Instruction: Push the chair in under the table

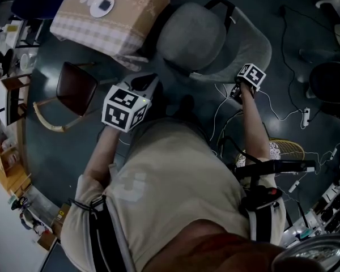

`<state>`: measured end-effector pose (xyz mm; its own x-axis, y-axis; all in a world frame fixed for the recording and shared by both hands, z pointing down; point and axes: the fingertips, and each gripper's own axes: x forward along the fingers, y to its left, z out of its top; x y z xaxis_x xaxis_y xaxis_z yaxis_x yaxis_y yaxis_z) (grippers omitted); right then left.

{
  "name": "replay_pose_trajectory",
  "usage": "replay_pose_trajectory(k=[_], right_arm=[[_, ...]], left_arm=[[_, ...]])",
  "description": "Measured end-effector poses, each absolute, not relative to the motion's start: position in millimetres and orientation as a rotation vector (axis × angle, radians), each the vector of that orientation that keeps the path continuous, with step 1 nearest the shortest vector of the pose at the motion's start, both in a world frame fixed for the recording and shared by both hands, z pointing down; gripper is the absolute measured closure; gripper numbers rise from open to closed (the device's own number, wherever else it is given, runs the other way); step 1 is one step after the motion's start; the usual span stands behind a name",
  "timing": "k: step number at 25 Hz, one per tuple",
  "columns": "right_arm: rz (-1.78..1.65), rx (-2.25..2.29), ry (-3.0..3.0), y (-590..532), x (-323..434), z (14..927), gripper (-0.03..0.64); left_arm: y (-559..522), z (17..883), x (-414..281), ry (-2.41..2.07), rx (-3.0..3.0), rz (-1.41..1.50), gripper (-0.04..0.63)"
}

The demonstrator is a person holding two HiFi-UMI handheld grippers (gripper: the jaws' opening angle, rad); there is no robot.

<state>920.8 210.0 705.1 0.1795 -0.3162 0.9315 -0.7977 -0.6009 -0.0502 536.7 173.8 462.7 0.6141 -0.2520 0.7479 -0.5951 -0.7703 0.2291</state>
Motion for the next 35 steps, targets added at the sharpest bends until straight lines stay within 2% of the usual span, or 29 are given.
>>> replay_pose_trajectory(k=[35], right_arm=[[1.367, 1.935, -1.112, 189, 904, 703, 0.483]], left_arm=[[176, 468, 531, -0.661, 2.359, 1.012, 0.589]])
